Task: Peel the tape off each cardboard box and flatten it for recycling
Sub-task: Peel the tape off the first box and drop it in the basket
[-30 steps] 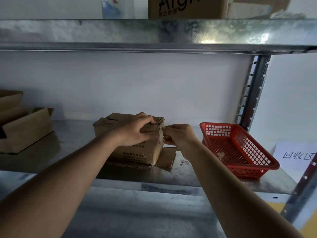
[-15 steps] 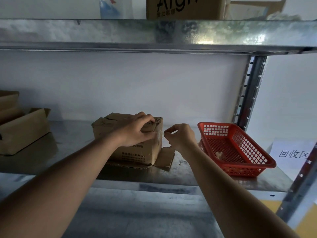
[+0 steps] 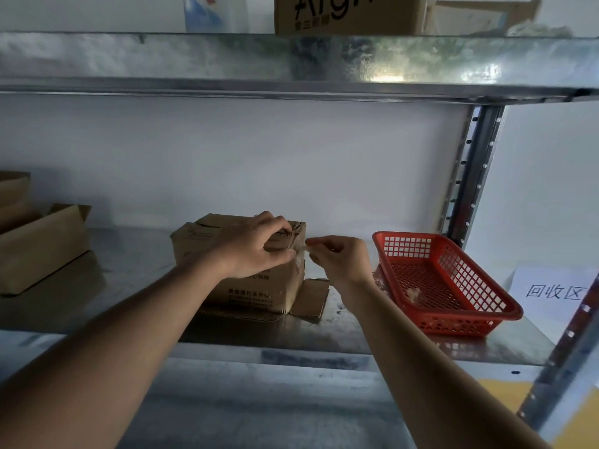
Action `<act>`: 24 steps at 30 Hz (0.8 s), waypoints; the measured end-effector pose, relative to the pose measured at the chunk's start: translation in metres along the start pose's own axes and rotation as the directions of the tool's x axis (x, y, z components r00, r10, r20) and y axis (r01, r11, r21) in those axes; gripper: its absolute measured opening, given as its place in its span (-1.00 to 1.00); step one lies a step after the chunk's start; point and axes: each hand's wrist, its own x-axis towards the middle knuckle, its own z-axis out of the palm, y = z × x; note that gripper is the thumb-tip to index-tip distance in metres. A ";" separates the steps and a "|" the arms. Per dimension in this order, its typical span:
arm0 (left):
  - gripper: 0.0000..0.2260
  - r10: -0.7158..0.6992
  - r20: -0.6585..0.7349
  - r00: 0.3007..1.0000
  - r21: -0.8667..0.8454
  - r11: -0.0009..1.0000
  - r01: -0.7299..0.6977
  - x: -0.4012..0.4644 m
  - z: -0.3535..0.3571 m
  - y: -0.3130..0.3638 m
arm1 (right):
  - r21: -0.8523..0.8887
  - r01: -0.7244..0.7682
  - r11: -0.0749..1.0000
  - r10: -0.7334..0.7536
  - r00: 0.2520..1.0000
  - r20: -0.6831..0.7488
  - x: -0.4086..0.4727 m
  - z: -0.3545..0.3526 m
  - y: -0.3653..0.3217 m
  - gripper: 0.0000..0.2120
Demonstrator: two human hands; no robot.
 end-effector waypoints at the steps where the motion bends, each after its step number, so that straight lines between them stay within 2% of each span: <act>1: -0.54 0.003 -0.004 1.000 0.000 1.000 -0.003 0.000 0.000 0.000 | 0.085 -0.023 0.996 0.022 1.000 0.011 0.001 0.002 -0.001 -0.80; 3: -0.53 0.009 -0.014 1.000 0.002 1.000 -0.009 -0.001 0.000 0.000 | 0.220 -0.063 0.974 0.062 0.998 0.011 0.004 0.004 -0.003 -0.81; 4: -0.53 0.013 -0.020 1.000 0.003 1.000 -0.013 -0.001 0.000 -0.001 | 0.227 -0.073 0.971 0.073 0.997 0.009 0.006 0.005 -0.003 -0.81; 6: -0.53 0.023 -0.031 0.999 0.012 1.000 -0.022 0.000 0.001 -0.001 | 0.144 -0.114 0.983 0.111 0.993 0.027 0.009 0.008 -0.004 -0.78; 8: -0.52 0.022 -0.031 0.999 0.018 1.000 -0.021 0.000 0.001 -0.001 | 0.085 -0.174 0.981 0.169 0.983 0.068 0.008 0.013 -0.007 -0.87; 13: -0.48 0.018 -0.025 1.000 0.044 0.999 -0.017 0.002 0.000 0.000 | 0.083 -0.144 0.986 0.142 0.989 0.029 0.003 0.014 -0.010 -0.90; 17: -0.47 0.023 -0.026 0.999 0.049 0.999 -0.022 0.001 0.001 -0.001 | 0.115 -0.197 0.974 0.201 0.979 -0.017 -0.001 0.014 -0.009 -0.91; 20: -0.46 0.030 -0.023 0.999 0.055 0.998 -0.028 0.000 0.002 -0.003 | 0.011 -0.213 0.977 0.213 0.974 -0.082 -0.002 0.015 -0.005 -0.88; 24: -0.42 0.020 -0.043 0.999 0.094 0.995 -0.016 0.004 0.006 -0.005 | -0.294 -0.146 0.945 0.107 0.984 -0.145 0.001 0.005 -0.003 -0.86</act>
